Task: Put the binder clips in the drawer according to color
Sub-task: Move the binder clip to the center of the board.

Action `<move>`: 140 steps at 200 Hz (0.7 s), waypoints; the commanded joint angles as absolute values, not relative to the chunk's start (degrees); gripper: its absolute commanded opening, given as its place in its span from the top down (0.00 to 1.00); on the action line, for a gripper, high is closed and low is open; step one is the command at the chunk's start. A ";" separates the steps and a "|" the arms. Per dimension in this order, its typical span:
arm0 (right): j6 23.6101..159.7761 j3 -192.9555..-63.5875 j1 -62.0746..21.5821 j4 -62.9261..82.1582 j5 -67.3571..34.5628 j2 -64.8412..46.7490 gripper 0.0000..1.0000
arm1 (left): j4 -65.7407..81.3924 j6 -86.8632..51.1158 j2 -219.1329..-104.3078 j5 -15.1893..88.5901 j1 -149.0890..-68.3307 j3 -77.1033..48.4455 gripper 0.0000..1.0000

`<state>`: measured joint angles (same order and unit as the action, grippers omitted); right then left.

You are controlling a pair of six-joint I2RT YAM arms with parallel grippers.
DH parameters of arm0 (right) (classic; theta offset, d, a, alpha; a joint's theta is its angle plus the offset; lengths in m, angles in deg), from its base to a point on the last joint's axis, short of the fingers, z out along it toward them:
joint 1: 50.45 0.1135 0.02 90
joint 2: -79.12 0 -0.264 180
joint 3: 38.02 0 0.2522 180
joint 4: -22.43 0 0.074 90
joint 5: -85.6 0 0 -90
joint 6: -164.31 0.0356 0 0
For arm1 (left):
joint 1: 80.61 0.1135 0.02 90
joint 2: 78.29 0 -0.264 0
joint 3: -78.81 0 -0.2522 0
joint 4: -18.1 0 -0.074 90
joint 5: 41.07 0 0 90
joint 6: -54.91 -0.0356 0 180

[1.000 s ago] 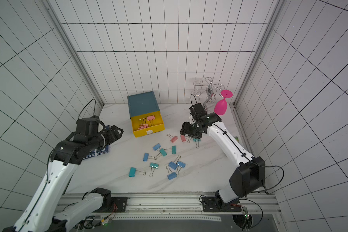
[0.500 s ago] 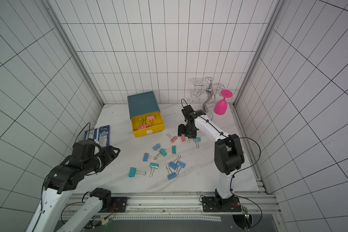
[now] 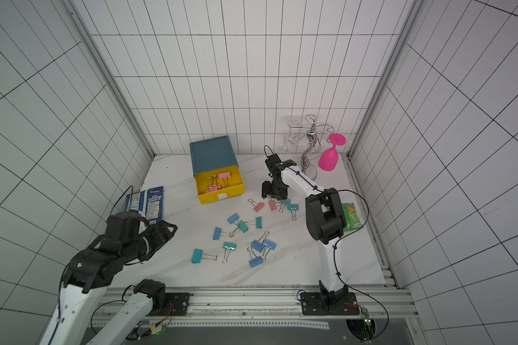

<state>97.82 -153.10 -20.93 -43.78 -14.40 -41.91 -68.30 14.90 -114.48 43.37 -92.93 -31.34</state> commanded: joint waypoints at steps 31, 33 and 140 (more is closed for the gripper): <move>97.51 -155.01 -21.53 -44.18 -14.68 -46.14 0.31 | -68.17 12.41 -116.36 44.46 -92.74 -29.33 0.19; 97.51 -155.04 -21.53 -44.12 -14.72 -46.26 0.31 | -68.10 12.38 -116.35 44.41 -92.74 -29.29 0.19; 98.46 -150.71 -21.20 -41.11 -17.93 -47.82 0.32 | -67.77 11.85 -117.40 43.73 -92.74 -29.51 0.19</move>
